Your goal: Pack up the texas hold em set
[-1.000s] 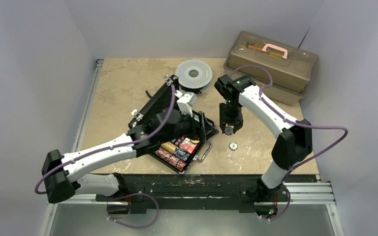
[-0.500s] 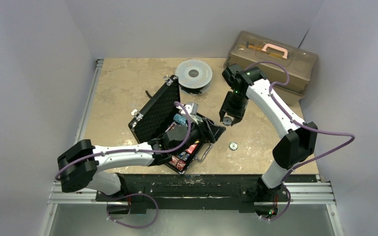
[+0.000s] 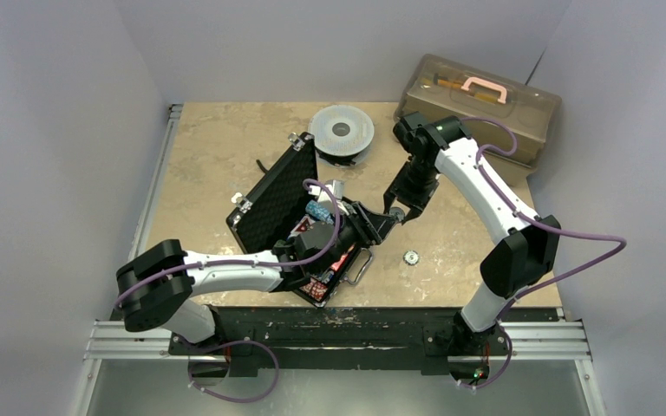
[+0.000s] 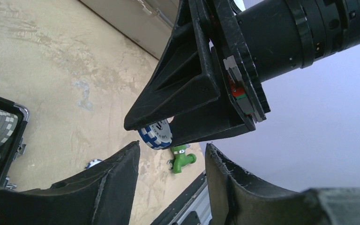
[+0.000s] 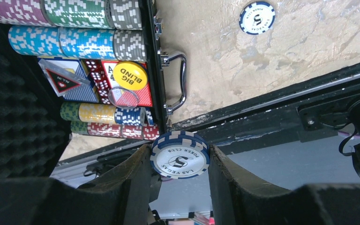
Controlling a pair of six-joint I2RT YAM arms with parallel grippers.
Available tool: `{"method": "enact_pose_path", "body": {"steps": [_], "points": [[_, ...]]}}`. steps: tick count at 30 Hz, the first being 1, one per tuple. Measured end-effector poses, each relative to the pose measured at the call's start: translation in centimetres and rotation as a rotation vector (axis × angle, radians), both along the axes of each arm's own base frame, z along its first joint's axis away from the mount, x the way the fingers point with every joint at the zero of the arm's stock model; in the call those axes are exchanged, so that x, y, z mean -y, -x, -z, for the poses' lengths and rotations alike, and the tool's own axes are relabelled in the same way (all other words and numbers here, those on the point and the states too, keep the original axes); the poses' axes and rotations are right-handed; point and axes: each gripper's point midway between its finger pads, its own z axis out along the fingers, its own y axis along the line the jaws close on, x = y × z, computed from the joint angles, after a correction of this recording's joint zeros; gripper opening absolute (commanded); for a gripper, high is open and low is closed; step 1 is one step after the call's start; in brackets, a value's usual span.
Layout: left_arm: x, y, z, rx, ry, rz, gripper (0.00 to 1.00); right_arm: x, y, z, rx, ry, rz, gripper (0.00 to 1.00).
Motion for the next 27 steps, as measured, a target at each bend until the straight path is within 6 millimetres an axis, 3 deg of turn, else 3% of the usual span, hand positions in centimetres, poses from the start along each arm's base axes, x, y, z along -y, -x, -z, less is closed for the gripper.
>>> {"method": "enact_pose_path", "body": {"steps": [6,16,27], "points": [[0.0,-0.3,0.2,-0.081,0.07,-0.026,0.51,-0.1,-0.2,-0.2,-0.001,-0.008,0.029,0.0],[0.5,-1.4,2.8,-0.159,0.087,-0.052,0.44,-0.6,0.0,-0.3,-0.016,-0.035,0.038,0.0],[0.9,-1.8,2.4,-0.165,0.135,-0.055,0.28,-0.5,0.8,-0.1,-0.033,-0.045,0.036,0.0]]}}
